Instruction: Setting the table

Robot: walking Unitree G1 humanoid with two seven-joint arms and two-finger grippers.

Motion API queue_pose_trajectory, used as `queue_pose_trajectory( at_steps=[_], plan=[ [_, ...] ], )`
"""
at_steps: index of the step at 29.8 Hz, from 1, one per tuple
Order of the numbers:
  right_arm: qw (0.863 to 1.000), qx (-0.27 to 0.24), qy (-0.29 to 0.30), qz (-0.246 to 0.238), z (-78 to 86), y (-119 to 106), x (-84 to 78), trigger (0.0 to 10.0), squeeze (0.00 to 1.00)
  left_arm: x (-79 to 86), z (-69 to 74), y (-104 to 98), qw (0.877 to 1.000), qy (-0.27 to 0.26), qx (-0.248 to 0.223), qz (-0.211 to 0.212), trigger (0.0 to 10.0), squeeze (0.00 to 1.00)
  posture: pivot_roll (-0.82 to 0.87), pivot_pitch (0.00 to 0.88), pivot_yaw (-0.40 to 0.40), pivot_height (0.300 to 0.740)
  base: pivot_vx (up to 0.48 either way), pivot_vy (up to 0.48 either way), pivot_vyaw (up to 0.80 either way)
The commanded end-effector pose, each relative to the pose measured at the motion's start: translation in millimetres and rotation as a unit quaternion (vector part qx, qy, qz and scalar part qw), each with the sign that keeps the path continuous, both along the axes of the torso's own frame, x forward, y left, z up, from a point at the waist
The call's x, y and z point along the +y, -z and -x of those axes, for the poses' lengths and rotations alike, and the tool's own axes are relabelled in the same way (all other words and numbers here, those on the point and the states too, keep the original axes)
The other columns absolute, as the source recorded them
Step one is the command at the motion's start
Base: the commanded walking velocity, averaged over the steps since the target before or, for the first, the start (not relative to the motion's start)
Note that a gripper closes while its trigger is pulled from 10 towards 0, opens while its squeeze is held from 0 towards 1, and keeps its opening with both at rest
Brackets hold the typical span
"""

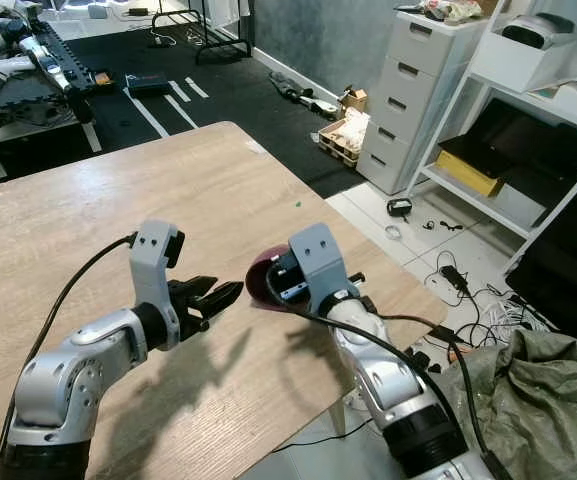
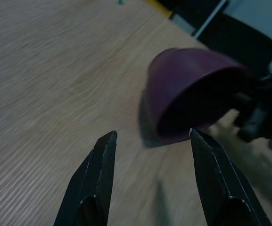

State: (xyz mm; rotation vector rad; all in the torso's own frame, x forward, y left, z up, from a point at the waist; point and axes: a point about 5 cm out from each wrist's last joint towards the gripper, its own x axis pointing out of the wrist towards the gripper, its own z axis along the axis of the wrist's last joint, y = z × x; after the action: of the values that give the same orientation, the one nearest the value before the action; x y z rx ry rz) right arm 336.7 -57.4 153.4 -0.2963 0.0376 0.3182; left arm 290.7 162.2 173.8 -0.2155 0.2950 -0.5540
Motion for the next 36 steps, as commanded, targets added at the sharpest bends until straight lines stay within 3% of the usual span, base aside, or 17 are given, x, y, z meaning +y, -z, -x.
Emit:
queue_pose_trajectory(
  at_steps=[1, 3, 5, 8, 9, 11, 12, 13, 14, 15, 18, 19, 22, 23, 30, 33, 36],
  plan=[
    [1.0, 0.007, 0.003, -0.012, 1.8, 3, -2.6, 0.0, 0.0, 3.7, 2.1, 3, 1.0, -0.013, 0.004, -0.013, 10.0, 0.0, 0.04, 0.048, 0.035, 0.74, 0.0, 0.0, 0.0],
    [1.0, 0.006, 0.01, -0.023, 1.8, 2, -5.7, 0.0, 0.0, 5.1, 2.7, 4, 0.999, -0.023, 0.002, -0.024, 10.0, 0.0, 0.04, 0.047, 0.035, 0.74, 0.0, 0.0, 0.0],
    [0.994, -0.006, 0.072, -0.088, 0.4, -9, -31.9, 0.0, 0.0, 6.6, 1.1, 6, 0.994, -0.07, -0.031, -0.077, 10.0, 0.0, 0.03, 0.048, 0.035, 0.74, 0.0, 0.0, 0.0],
    [0.986, -0.035, 0.1, -0.132, 1.0, -21, -49.1, 0.0, 0.0, 2.9, 1.8, 6, 0.992, -0.079, -0.045, -0.087, 10.0, 0.0, 0.03, 0.047, 0.037, 0.74, 0.0, 0.0, 0.0],
    [0.979, -0.053, 0.118, -0.156, 2.1, -28, -60.7, 1.5, 0.0, 0.7, 1.8, 5, 0.991, -0.088, -0.048, -0.084, 10.0, 0.0, 0.02, 0.047, 0.039, 0.74, 0.0, 0.0, 0.0],
    [0.974, -0.065, 0.131, -0.172, 3.3, -33, -68.9, 1.5, 0.0, -0.8, 1.8, 5, 0.991, -0.094, -0.049, -0.082, 10.0, 0.0, 0.02, 0.047, 0.04, 0.74, 0.0, 0.0, 0.0],
    [0.966, -0.077, 0.159, -0.188, 5.3, -37, -83.6, 10.0, 0.0, -2.8, 1.1, 5, 0.99, -0.108, -0.046, -0.079, 10.0, 0.0, 0.01, 0.045, 0.045, 0.74, 0.0, 0.0, 0.0],
    [0.966, -0.077, 0.159, -0.188, 5.3, -37, -83.6, 10.0, 0.0, -2.8, 1.1, 5, 0.99, -0.108, -0.046, -0.079, 10.0, 0.0, 0.01, 0.045, 0.045, 0.74, 0.0, 0.0, 0.0],
    [0.95, -0.093, 0.219, -0.203, 10.5, -38, -117.7, 10.0, 0.0, -7.4, -1.7, 7, 0.988, -0.131, -0.043, -0.074, 10.0, 0.0, -0.01, 0.043, 0.049, 0.74, 0.0, 0.0, 0.0],
    [0.937, -0.091, 0.26, -0.215, 14.5, -33, -139.1, 10.0, 0.0, -9.8, -4.1, 7, 0.986, -0.14, -0.046, -0.077, 10.0, 0.0, -0.01, 0.043, 0.049, 0.74, 0.0, 0.0, 0.0],
    [0.931, -0.084, 0.277, -0.222, 16.3, -30, -147.0, 10.0, 0.0, -10.9, -5.3, 7, 0.985, -0.143, -0.052, -0.081, 10.0, 0.0, -0.02, 0.039, 0.051, 0.74, 0.0, 0.0, 0.0],
    [0.923, -0.083, 0.302, -0.225, 21.0, -26, -162.0, 10.0, 0.0, -12.4, -8.9, 6, 0.982, -0.155, -0.063, -0.087, 10.0, 0.0, -0.02, 0.036, 0.052, 0.74, 0.0, 0.0, 0.0],
    [0.92, -0.079, 0.321, -0.211, 24.1, -21, -172.0, 10.0, 0.0, -13.5, -12.9, 3, 0.98, -0.158, -0.078, -0.095, 10.0, 0.0, -0.02, 0.034, 0.052, 0.74, 0.0, 0.0, -0.5],
    [0.909, -0.068, 0.351, -0.213, 26.9, -14, -183.0, 10.0, 0.0, -16.1, -17.1, 1, 0.98, -0.157, -0.079, -0.095, 10.0, 0.0, -0.03, 0.027, 0.052, 0.74, 0.0, 0.0, 0.0],
    [0.896, -0.063, 0.384, -0.213, 30.0, -10, -196.1, 10.0, 0.0, -23.1, -20.9, 1, 0.98, -0.145, -0.08, -0.112, 10.0, 0.0, -0.04, 0.02, 0.052, 0.74, 0.0, 0.0, -0.23],
    [0.893, -0.063, 0.393, -0.209, 30.8, -10, -201.6, 10.0, 0.0, -30.4, -19.4, 7, 0.978, -0.121, -0.08, -0.151, 10.0, 0.0, -0.04, 0.018, 0.053, 0.74, 0.0, 0.0, -0.53],
    [0.893, -0.063, 0.395, -0.209, 31.5, -11, -202.3, 10.0, 0.0, -33.7, -18.7, 9, 0.977, -0.11, -0.088, -0.162, 10.0, 0.0, -0.04, 0.017, 0.052, 0.74, 0.0, 0.0, 0.0]
  ],
)
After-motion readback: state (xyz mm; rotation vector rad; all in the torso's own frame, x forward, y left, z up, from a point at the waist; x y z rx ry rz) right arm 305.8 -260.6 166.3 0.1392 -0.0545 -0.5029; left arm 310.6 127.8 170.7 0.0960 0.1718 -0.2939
